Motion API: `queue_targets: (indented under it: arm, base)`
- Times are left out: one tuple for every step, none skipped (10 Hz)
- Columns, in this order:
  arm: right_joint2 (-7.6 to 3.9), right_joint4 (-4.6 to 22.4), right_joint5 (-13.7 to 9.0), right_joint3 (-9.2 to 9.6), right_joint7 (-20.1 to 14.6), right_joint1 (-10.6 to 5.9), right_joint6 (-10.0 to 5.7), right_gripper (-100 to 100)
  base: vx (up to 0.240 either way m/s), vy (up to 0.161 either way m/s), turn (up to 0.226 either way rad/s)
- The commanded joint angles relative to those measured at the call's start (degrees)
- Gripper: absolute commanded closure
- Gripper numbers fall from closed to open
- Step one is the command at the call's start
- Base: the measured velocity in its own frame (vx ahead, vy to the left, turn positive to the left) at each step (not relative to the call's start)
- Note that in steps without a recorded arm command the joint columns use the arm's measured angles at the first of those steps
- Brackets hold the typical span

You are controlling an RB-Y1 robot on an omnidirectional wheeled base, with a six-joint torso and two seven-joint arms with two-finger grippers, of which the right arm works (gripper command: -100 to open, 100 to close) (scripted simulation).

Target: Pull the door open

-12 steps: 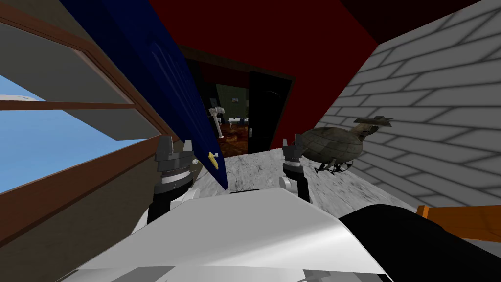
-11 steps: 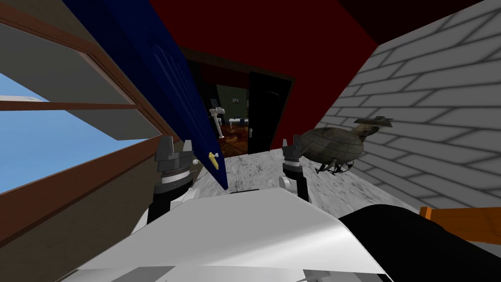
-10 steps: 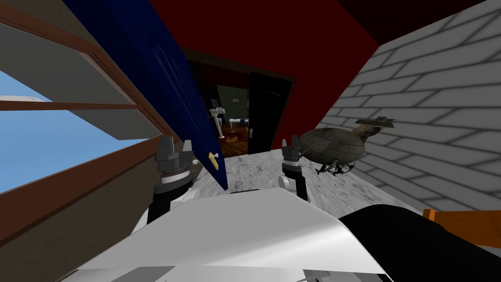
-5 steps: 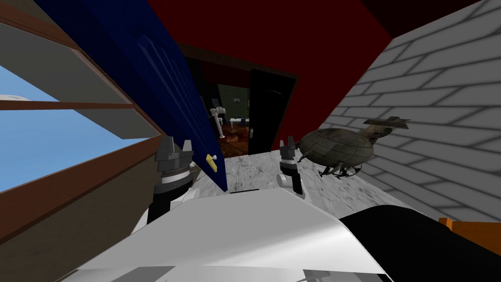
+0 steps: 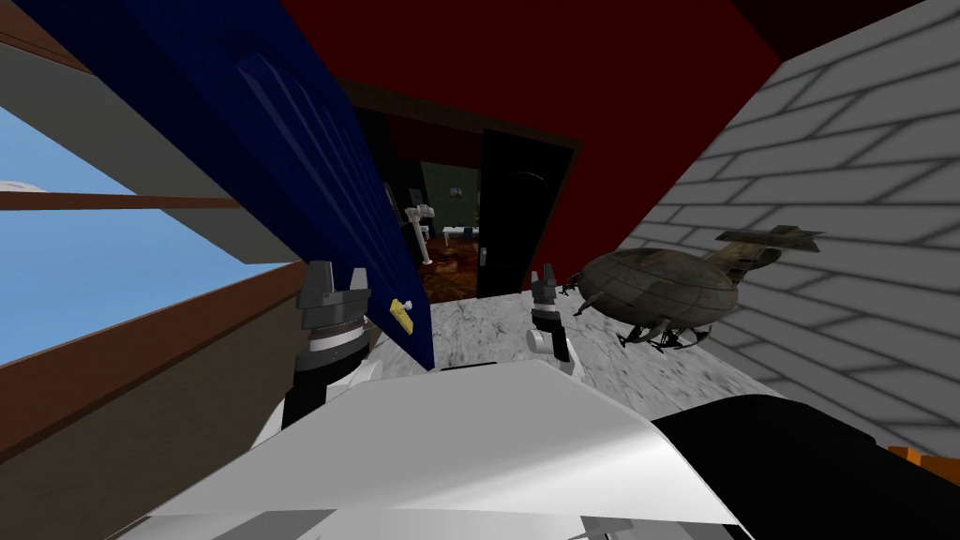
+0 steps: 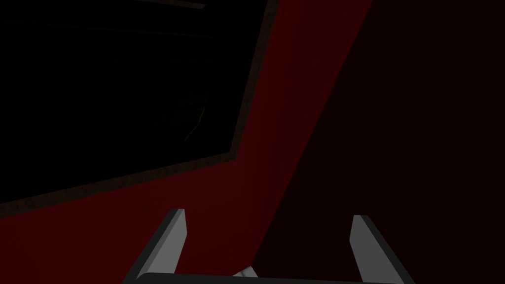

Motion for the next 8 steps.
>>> queue_targets:
  arm:
    - [-0.25, 2.9, -0.3, -0.36, 0.4, -1.98, -0.02, -100]
    - [-0.25, 3.2, -0.3, -0.36, 0.4, -1.98, -0.02, -100]
    - [-0.37, 5.2, -0.5, -0.54, 0.6, -3.14, -0.1, -100]
    - [-0.49, 7.0, -0.7, -0.72, 0.8, -4.31, -0.17, -100]
    - [-0.6, 8.6, -0.9, -0.9, 1.0, -5.48, -0.24, -100]
    - [-0.71, 10.6, -1.1, -1.08, 1.2, -6.69, -0.32, -100]
    - [-0.71, 11.3, -1.1, -1.08, 1.2, -6.69, -0.32, -100]
    - [-0.81, 13.2, -1.3, -1.28, 1.5, -7.98, -0.4, -100]
  base:
    - [0.096, -0.025, 0.052]
    - [0.067, -0.015, 0.017]
    - [0.058, -0.025, 0.043]
    - [0.071, -0.036, 0.058]
    - [0.085, -0.051, 0.064]
    - [0.103, -0.05, 0.077]
    - [0.063, -0.03, 0.019]
    - [0.049, -0.029, 0.031]
